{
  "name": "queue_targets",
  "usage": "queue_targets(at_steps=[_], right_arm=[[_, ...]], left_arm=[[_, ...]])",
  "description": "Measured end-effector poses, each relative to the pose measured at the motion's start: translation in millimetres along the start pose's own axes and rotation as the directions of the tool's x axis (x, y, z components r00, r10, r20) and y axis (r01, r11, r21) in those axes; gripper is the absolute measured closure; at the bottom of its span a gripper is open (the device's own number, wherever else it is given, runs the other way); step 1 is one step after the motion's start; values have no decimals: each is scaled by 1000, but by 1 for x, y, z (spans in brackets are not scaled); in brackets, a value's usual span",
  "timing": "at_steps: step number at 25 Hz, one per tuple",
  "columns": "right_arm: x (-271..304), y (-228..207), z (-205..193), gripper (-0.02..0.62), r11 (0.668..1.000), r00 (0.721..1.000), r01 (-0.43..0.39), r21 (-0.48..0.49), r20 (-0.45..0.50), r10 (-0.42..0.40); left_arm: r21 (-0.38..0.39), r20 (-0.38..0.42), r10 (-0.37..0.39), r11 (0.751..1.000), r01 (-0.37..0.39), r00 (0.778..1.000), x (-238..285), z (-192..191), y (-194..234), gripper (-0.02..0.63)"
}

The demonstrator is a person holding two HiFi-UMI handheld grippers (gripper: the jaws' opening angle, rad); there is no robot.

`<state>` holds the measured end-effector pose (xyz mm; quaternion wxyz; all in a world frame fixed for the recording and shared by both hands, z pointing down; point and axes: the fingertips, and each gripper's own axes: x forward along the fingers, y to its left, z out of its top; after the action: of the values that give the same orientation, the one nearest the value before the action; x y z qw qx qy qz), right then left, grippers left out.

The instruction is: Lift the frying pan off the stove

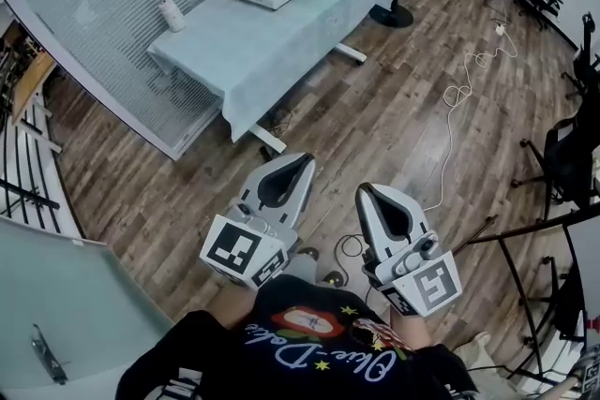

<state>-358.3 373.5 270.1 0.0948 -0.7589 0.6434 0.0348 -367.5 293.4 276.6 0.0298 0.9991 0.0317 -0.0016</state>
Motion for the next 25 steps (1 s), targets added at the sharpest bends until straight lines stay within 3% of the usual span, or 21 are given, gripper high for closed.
queue_targets(at_steps=[14, 18, 25], right_arm=[[-46, -25, 10, 595, 990, 990, 138, -14, 46, -137], [-37, -38, 4, 595, 991, 991, 136, -12, 21, -136], [6, -96, 2, 595, 985, 985, 171, -40, 2, -171]], left_arm=[[16, 14, -112, 994, 112, 994, 25, 2, -39, 598], [-17, 15, -131, 991, 131, 991, 42, -4, -33, 598], [3, 28, -159, 987, 159, 987, 110, -9, 6, 598]])
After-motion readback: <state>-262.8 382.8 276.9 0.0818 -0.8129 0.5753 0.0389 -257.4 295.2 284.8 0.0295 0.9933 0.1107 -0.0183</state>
